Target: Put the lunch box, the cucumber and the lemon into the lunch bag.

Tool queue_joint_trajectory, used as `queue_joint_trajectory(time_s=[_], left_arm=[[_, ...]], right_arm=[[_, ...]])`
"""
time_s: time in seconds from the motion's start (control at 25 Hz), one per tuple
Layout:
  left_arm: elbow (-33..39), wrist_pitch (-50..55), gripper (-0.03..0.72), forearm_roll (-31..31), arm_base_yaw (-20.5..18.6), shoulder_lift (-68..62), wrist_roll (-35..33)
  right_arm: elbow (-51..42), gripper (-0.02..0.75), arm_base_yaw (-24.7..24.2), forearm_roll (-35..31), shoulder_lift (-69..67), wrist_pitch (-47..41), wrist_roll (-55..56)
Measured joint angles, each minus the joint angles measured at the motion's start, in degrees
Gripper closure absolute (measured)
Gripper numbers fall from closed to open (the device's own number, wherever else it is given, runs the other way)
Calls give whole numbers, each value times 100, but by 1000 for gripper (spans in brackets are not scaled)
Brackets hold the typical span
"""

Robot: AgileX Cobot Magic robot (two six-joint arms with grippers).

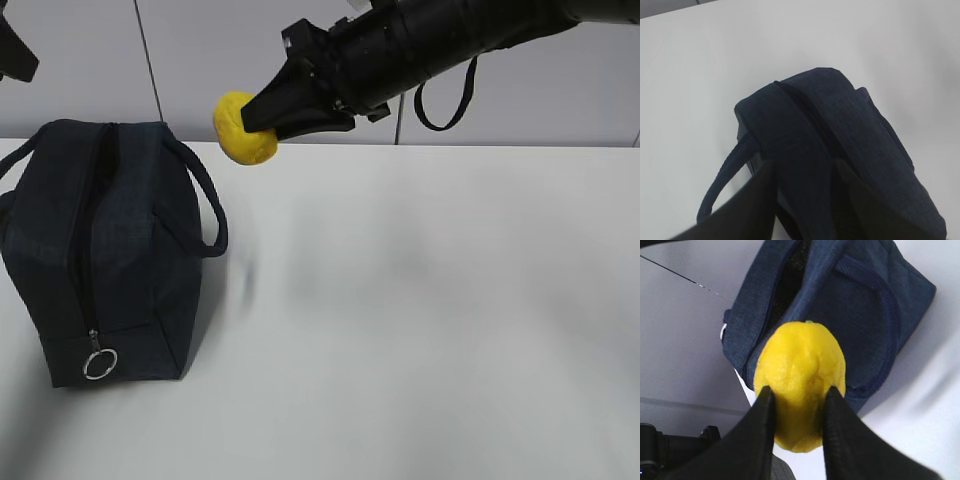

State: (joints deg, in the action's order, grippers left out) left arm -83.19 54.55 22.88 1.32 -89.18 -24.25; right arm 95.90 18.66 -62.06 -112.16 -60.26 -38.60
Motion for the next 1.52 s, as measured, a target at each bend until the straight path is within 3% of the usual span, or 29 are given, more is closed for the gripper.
queue_joint_trajectory(time_s=[0.24,0.52,0.92,1.24,1.52], left_arm=[[476,-259,443,0,0,514,10],[502,-94,442,-31,0,955,10],[502,222,442,-55,0,1210,10],[509,416,442,-188,0,1216,10],[509,429,442,-260,0,1216,10]], right_arm=[[0,561,592,-213,0,163,-239],[0,566,1271,-288,0,1410,-364],[0,568,1587,-619,-537,2211,-471],[0,570,1674,-1487,-899,2552,-918],[0,570,1674,-1501,-1006,2794,-965]])
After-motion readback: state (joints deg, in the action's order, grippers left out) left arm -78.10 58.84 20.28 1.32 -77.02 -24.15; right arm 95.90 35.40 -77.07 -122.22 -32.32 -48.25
